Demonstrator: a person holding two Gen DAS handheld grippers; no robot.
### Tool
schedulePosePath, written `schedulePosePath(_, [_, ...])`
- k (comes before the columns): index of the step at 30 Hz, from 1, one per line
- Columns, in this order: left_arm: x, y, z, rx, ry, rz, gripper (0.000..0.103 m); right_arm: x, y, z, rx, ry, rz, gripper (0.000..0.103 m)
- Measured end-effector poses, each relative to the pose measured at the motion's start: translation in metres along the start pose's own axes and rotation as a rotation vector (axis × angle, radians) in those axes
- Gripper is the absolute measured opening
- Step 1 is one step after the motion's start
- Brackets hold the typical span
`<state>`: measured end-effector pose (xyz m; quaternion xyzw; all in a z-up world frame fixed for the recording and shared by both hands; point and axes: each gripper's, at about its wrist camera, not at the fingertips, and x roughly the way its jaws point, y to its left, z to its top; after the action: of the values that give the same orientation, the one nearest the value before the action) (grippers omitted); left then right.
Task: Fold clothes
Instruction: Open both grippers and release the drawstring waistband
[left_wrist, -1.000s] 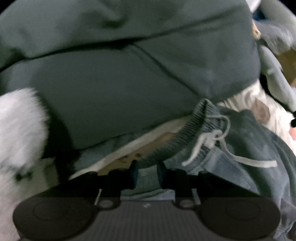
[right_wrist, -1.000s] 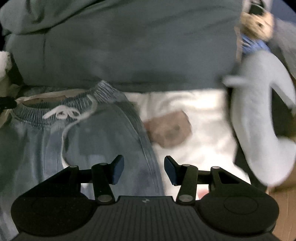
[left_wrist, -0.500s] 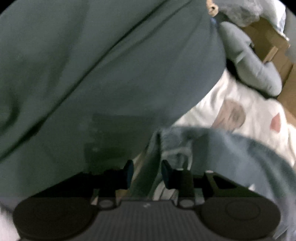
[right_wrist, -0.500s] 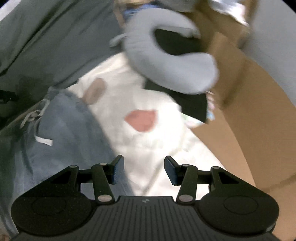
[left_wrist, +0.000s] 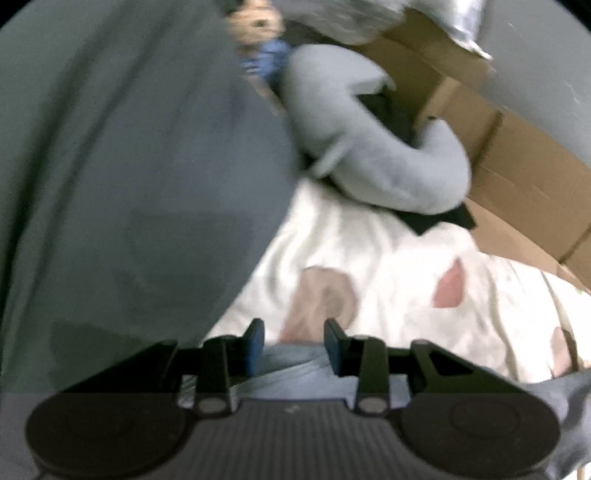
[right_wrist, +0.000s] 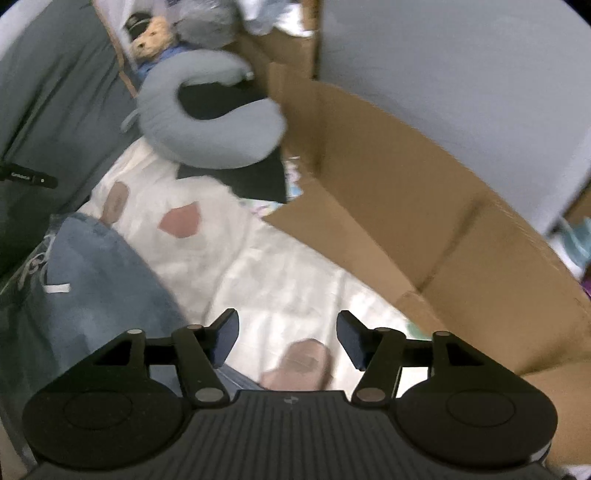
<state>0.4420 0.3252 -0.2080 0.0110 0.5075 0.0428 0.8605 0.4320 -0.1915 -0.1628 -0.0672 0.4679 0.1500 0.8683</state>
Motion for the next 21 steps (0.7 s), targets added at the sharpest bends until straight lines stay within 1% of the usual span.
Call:
schedulePosePath(5, [0.003,-0.038,0.032,0.084,-0.007,-0.011,0.04,-0.012,-0.031,-0.031,0.064,-0.012,-0.005,0.066])
schedulePosePath(7, [0.003,-0.051,0.042,0.092,-0.005,-0.027,0.044,-0.015,-0.042,-0.045,0.099,-0.005,-0.009,0.066])
schedulePosePath(9, [0.005,-0.063,0.05,0.093,-0.002,-0.045,0.05,-0.016,-0.052,-0.06,0.123,0.002,-0.009,0.066])
schedulePosePath(12, [0.007,-0.078,0.055,0.102,-0.005,-0.061,0.05,-0.017,-0.062,-0.081,0.136,0.012,-0.006,0.066])
schedulePosePath(16, [0.006,-0.095,0.058,0.093,0.001,-0.087,0.05,-0.013,-0.074,-0.111,0.188,0.029,0.01,0.066])
schedulePosePath(21, [0.006,-0.118,0.057,0.144,-0.002,-0.068,0.051,-0.004,-0.079,-0.147,0.19,0.04,0.055,0.066])
